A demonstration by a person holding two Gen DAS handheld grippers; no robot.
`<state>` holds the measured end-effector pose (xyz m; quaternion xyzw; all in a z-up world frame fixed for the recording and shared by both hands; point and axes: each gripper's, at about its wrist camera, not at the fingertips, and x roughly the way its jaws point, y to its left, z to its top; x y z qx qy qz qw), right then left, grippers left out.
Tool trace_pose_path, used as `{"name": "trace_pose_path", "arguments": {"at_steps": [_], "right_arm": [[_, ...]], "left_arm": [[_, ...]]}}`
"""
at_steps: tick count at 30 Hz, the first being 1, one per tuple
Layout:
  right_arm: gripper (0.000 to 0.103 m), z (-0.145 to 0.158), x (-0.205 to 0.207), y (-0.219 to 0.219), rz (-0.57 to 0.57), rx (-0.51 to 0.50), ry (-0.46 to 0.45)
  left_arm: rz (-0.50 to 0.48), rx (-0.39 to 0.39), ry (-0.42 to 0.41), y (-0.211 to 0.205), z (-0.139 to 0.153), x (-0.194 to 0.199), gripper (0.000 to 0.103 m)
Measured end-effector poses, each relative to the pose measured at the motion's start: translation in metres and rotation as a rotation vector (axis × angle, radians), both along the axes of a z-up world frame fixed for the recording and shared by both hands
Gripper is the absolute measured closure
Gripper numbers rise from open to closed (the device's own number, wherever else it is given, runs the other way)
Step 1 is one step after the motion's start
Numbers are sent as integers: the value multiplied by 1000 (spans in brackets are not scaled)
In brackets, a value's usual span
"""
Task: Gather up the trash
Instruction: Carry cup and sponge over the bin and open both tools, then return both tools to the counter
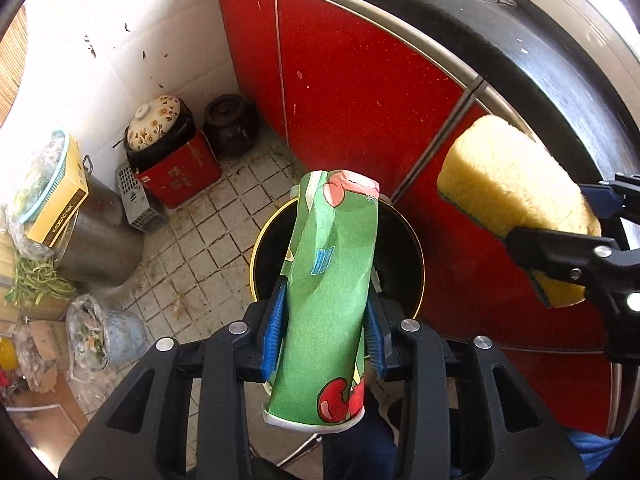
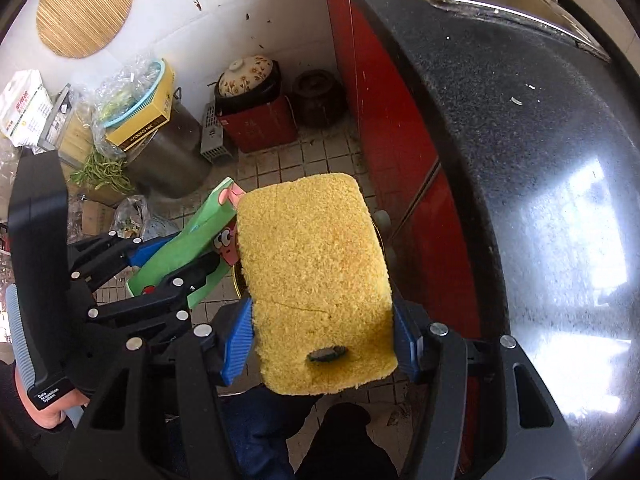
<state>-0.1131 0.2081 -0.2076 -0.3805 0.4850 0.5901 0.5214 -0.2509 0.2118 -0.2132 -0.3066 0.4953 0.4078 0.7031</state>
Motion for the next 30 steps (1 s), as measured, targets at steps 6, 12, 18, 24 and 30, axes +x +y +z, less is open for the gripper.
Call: {"name": "trace_pose_path", "arguments": {"at_steps": [6,12,18,24,30], "right_arm": [[45,-6,0,9,-11,-13,14],[42,-6,2,12,-7,-20,27],[26,2,5,7,4,-11,48],[14,27,12,-10,2,27,52],[8,85,60,-56,-109,127,45]], "left_arm": [[-4,-13,-13,9,-6,-2,69],[-7,-19,-13,17,-10,-3,68],[-3,-4,-40,20,-7,-6,28],[11,-7,-32,14,-2,-9,12],[-20,35,-24,1,29,8,7]]}}
